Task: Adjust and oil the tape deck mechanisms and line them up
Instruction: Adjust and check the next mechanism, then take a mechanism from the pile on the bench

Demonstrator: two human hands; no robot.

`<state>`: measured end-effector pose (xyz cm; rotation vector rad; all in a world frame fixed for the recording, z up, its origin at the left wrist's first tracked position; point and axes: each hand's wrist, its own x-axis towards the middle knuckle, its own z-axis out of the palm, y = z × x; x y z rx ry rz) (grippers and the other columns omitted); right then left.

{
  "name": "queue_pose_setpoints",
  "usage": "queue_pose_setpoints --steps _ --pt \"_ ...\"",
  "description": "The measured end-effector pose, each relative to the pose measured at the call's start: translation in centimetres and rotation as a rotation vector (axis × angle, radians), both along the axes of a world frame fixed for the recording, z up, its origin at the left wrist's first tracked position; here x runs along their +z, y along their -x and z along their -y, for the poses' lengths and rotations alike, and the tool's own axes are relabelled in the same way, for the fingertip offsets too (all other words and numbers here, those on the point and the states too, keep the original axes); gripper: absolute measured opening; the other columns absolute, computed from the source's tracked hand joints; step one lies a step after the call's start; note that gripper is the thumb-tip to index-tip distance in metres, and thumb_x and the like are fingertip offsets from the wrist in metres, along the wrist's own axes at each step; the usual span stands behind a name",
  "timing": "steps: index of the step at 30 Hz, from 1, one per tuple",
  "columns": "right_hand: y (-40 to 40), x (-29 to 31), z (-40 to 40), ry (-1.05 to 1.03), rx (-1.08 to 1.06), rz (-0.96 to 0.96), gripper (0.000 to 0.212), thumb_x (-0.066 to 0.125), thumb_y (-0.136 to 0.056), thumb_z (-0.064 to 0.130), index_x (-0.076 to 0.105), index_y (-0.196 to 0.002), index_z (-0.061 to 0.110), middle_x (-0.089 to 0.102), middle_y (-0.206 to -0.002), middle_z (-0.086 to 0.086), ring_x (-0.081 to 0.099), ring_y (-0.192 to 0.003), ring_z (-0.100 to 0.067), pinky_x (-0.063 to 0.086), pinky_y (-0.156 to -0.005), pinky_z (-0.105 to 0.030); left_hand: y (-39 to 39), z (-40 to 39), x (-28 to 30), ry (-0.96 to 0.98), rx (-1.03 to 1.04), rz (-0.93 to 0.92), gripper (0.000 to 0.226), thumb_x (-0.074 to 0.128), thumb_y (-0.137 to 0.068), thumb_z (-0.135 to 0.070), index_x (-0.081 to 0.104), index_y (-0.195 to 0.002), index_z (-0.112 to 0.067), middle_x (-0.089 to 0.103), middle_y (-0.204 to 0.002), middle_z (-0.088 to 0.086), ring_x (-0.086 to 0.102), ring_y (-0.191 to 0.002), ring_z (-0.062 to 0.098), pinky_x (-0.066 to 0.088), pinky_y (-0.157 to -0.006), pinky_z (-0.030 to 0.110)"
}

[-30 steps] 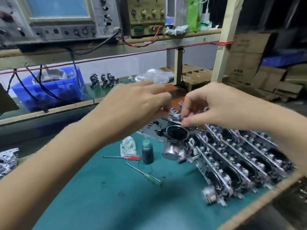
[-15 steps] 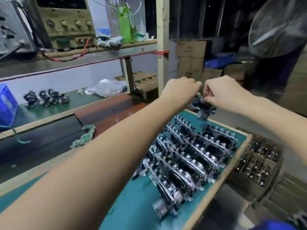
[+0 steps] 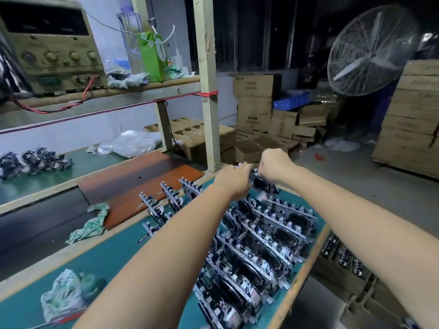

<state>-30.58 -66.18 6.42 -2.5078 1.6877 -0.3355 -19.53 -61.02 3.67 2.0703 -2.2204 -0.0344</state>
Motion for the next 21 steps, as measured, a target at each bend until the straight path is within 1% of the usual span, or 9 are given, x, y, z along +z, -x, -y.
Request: queue_pose_setpoints --steps 2,4,6,9,12,14,16,18,21 --pt "-0.2 -1.0 0.1 -0.058 -0.011 -0.019 0.019 0.06 -0.089 0.01 0.067 -0.102 -0.001 0.068 -0.104 -0.017 0.064 -0.098 -0.03 0.047 -0.074 -0.03 0.2 0.3 -1.3 -0.024 0.006 -0.017 0.045 0.041 -0.101 -0.028 0.03 -0.143 -0.015 0.038 -0.147 0.011 0.036 -0.133 0.031 0.035 -0.102 0.045" --pt "0.0 -2.0 0.3 -0.102 -0.022 -0.043 0.02 0.061 -0.088 0.01 0.065 -0.103 -0.002 0.067 -0.106 -0.017 0.063 -0.102 -0.03 0.046 -0.072 -0.029 0.3 0.7 -2.3 -0.025 0.01 -0.026 0.042 0.039 -0.101 -0.027 0.032 -0.141 -0.016 0.04 -0.146 0.011 0.038 -0.13 0.031 0.037 -0.1 0.044" --pt "0.3 -2.9 0.7 -0.153 -0.026 -0.043 0.022 0.064 -0.087 0.011 0.065 -0.105 -0.002 0.067 -0.107 -0.017 0.062 -0.102 -0.03 0.048 -0.077 -0.03 0.4 0.9 -3.1 -0.036 0.013 -0.028 0.045 0.035 -0.102 -0.028 0.028 -0.145 -0.016 0.03 -0.153 0.008 0.035 -0.133 0.031 0.034 -0.103 0.045" --pt "0.7 -3.6 1.0 -0.158 -0.021 -0.005 0.022 0.058 -0.091 0.013 0.063 -0.108 0.0 0.065 -0.111 -0.016 0.059 -0.105 -0.03 0.048 -0.087 -0.034 0.7 1.1 -4.0 -0.078 0.02 -0.096 0.049 0.026 -0.104 -0.028 0.016 -0.151 -0.019 0.006 -0.161 0.0 0.025 -0.14 0.031 0.027 -0.11 0.048" --pt "0.5 -3.8 0.4 -0.045 0.018 -0.052 0.028 0.055 -0.092 0.019 0.054 -0.116 0.005 0.059 -0.12 -0.014 0.053 -0.112 -0.031 0.045 -0.088 -0.035 0.4 1.1 -4.3 -0.085 0.025 -0.136 0.05 0.024 -0.104 -0.032 0.012 -0.152 -0.022 0.002 -0.161 -0.003 0.014 -0.144 0.027 0.021 -0.112 0.048" --pt "0.0 -3.7 -0.5 0.029 0.04 -0.052 0.031 0.054 -0.092 0.023 0.049 -0.12 0.01 0.052 -0.124 -0.012 0.046 -0.117 -0.03 0.041 -0.089 -0.037 0.2 0.8 -4.0 -0.052 0.03 -0.123 0.052 0.027 -0.104 -0.035 0.015 -0.152 -0.02 0.008 -0.16 0.0 0.014 -0.145 0.024 0.021 -0.112 0.047" --pt "-0.9 -3.1 -1.7 0.109 0.077 0.002 0.026 0.051 -0.092 0.021 0.051 -0.117 0.014 0.051 -0.122 -0.009 0.042 -0.116 -0.027 0.04 -0.088 -0.037 -0.4 0.1 -3.2 0.036 0.034 -0.111 0.048 0.035 -0.101 -0.031 0.03 -0.145 -0.014 0.028 -0.154 0.006 0.028 -0.138 0.025 0.03 -0.108 0.045" --pt "-1.6 -2.3 -3.6 0.148 0.13 0.109 0.022 0.05 -0.091 0.019 0.053 -0.113 0.018 0.052 -0.116 -0.006 0.043 -0.112 -0.024 0.042 -0.084 -0.036 -1.3 -1.4 -1.9 0.138 0.027 -0.078 0.038 0.045 -0.096 -0.025 0.046 -0.131 -0.012 0.047 -0.14 0.008 0.044 -0.125 0.027 0.041 -0.096 0.042" --pt "-2.1 -1.6 -8.0 0.138 0.252 0.349 0.019 0.057 -0.089 0.024 0.055 -0.108 0.025 0.057 -0.101 0.004 0.052 -0.096 -0.017 0.046 -0.077 -0.033 -3.4 -5.4 0.1 0.24 0.04 -0.036 0.026 0.053 -0.091 -0.028 0.061 -0.112 -0.015 0.06 -0.119 0.004 0.055 -0.11 0.025 0.044 -0.079 0.035"
